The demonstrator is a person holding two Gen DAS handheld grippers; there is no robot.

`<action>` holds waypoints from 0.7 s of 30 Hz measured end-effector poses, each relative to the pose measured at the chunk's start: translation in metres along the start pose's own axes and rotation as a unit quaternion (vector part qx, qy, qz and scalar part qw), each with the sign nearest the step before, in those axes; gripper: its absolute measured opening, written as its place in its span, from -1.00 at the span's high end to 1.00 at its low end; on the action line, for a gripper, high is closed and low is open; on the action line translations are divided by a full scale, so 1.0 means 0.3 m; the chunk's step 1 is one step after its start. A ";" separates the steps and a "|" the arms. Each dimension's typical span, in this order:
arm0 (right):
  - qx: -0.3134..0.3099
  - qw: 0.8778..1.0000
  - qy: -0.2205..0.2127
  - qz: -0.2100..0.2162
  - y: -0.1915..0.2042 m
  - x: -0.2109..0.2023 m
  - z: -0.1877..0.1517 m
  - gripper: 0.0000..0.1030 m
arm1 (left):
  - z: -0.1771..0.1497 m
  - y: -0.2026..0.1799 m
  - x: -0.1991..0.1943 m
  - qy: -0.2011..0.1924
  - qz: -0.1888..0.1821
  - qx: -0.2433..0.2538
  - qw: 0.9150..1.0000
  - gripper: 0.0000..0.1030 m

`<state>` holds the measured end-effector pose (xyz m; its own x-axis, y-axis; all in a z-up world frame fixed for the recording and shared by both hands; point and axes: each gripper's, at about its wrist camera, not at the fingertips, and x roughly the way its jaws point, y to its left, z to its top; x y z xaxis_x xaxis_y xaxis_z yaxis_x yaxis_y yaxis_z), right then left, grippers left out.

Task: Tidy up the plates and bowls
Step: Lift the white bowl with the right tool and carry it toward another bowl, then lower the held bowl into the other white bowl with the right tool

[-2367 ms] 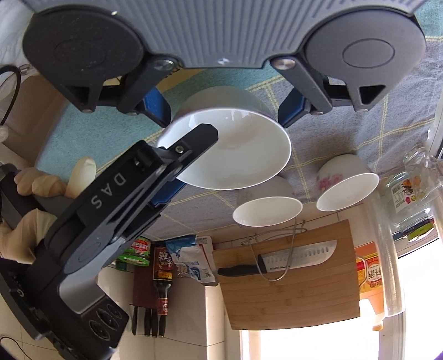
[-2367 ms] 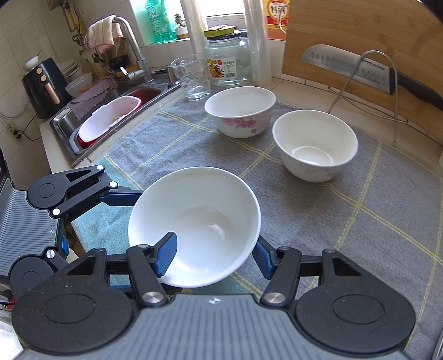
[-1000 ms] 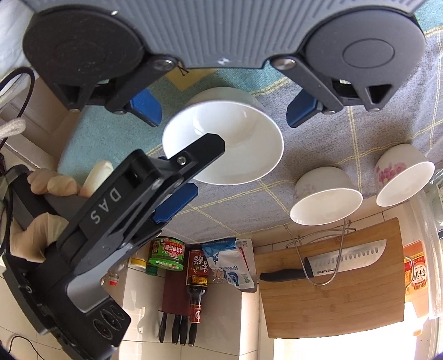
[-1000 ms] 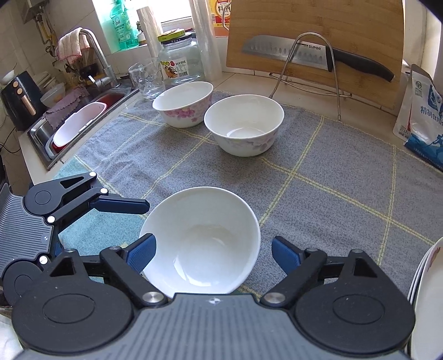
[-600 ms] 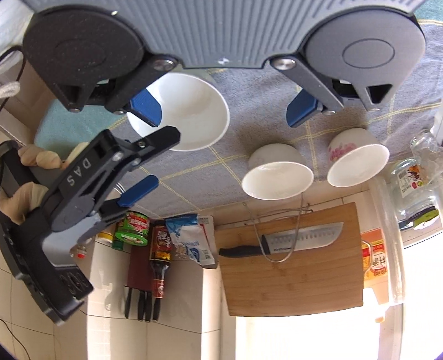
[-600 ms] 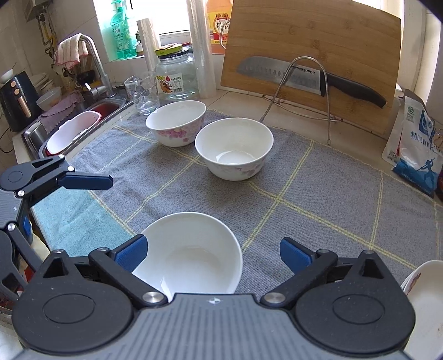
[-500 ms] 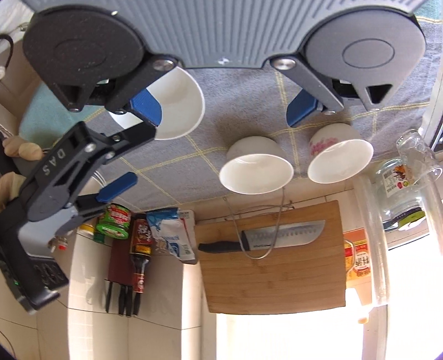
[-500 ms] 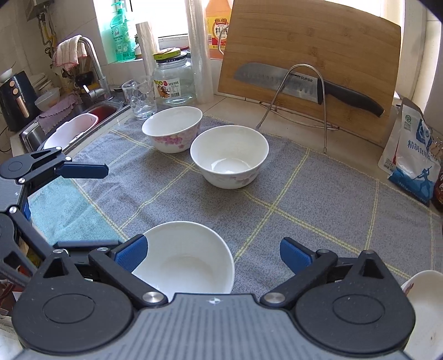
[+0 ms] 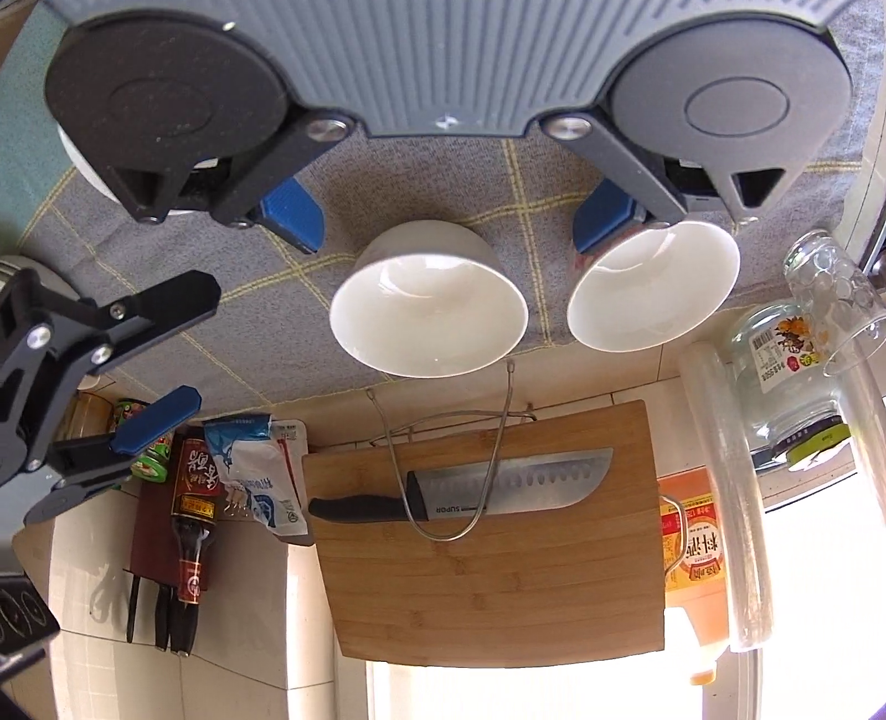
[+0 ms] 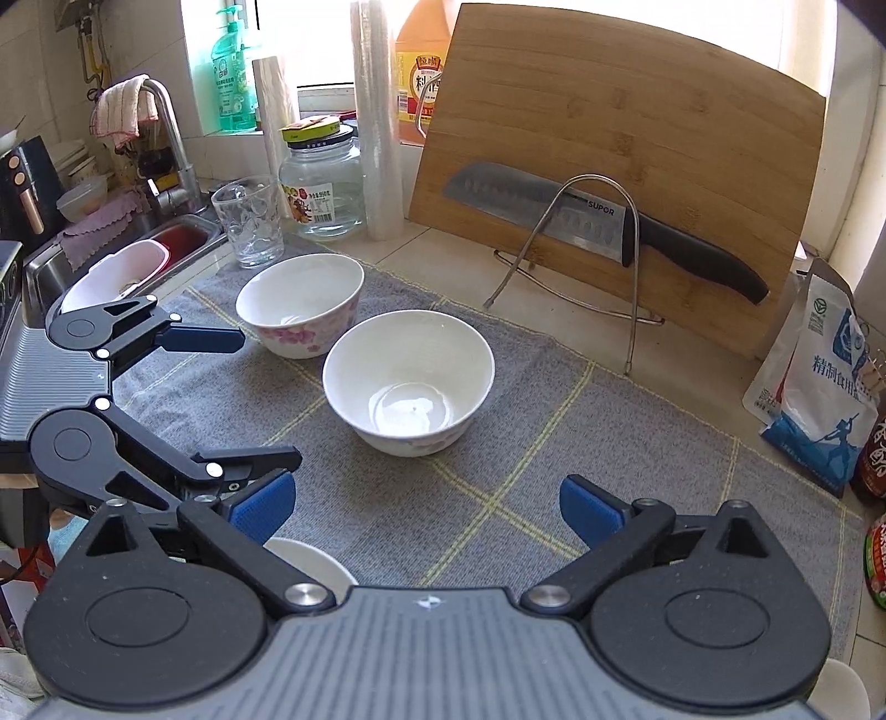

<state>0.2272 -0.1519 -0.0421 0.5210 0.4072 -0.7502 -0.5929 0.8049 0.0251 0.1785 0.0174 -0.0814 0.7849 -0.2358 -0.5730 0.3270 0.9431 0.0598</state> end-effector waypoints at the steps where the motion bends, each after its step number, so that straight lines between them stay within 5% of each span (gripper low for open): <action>1: -0.001 1.000 0.001 0.003 -0.007 0.011 0.010 -1.00 | 0.003 -0.002 0.015 0.002 -0.003 0.001 1.000 -0.87; 12: -0.016 0.999 0.017 0.036 -0.056 0.179 0.119 -0.96 | 0.025 -0.005 0.135 0.026 -0.030 0.015 0.999 -0.83; 21: -0.016 0.997 0.037 0.060 -0.062 0.291 0.153 -0.69 | 0.036 -0.006 0.167 0.027 -0.033 0.015 0.999 -0.81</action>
<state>0.3119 -0.1116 -0.0777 0.3987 0.4654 -0.7902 -0.6682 0.7376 0.0973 0.2229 0.0015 -0.1013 0.7321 -0.2826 -0.6199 0.3922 0.9188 0.0443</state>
